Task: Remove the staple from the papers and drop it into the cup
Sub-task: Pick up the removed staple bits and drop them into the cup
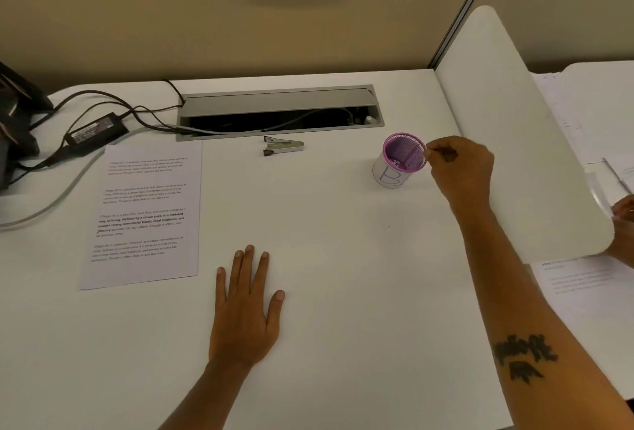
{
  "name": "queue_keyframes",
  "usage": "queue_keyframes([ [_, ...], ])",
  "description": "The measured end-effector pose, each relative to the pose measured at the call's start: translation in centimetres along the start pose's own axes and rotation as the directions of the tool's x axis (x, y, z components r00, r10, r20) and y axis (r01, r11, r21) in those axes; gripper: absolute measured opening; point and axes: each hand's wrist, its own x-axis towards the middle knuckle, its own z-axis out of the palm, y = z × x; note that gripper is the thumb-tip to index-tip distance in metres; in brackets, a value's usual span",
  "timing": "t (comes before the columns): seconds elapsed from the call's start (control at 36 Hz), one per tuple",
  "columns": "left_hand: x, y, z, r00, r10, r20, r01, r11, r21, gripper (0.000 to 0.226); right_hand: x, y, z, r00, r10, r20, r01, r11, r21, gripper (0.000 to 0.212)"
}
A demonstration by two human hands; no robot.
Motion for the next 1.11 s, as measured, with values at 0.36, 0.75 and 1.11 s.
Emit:
queue_keyframes([
  [0.36, 0.0, 0.1, -0.1, 1.0, -0.008, 0.006, 0.008, 1.0, 0.015, 0.074, -12.8, 3.1, 4.1, 0.93, 0.349, 0.117, -0.346, 0.937, -0.042, 0.008],
  [0.75, 0.0, 0.1, -0.1, 1.0, -0.012, 0.007, 0.012, 1.0, 0.007, 0.074, -14.9, 2.4, 6.3, 0.947, 0.312, 0.077, -0.303, 0.947, -0.108, 0.019],
  [1.11, 0.0, 0.2, -0.3, 1.0, -0.012, 0.01, 0.012, 1.0, -0.005, 0.073, -14.1, 2.6, 6.5, 0.943, 0.325, 0.07, -0.321, 0.944, -0.073, 0.011],
])
